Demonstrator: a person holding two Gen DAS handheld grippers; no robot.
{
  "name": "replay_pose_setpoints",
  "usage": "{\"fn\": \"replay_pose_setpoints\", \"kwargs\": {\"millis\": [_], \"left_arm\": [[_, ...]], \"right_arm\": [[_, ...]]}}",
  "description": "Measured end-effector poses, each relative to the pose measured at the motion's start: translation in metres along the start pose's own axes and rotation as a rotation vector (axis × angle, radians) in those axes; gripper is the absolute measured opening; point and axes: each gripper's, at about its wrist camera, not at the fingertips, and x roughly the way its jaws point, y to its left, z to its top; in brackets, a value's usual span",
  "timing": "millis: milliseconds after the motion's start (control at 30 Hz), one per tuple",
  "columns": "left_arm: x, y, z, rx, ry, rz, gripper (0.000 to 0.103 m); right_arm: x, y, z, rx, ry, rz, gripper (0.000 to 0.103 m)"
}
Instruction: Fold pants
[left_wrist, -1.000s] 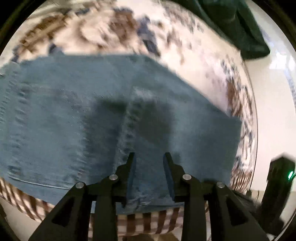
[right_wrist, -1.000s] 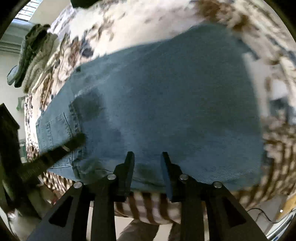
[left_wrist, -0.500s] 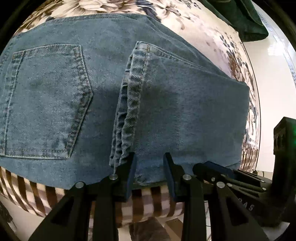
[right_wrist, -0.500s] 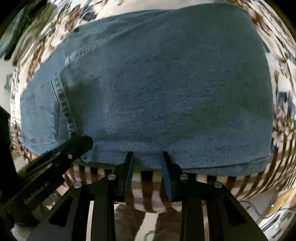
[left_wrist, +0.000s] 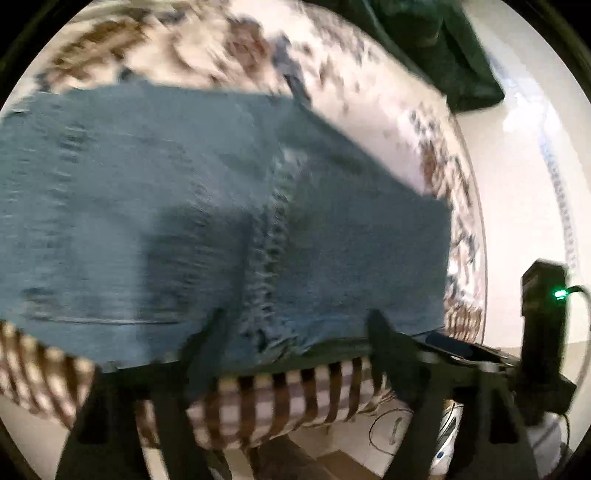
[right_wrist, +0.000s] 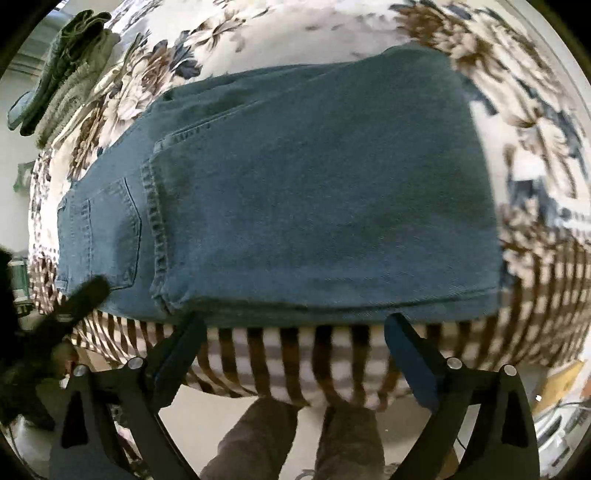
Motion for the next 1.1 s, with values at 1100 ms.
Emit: {"fn": "replay_pose_setpoints", "kwargs": {"millis": [1100], "left_arm": [[-0.072,0.255,-0.065,-1.034,-0.57,-0.102,0.06]], "right_arm": [[0.037,0.089,0.056,-0.117,0.067,-0.044,0.099]]}}
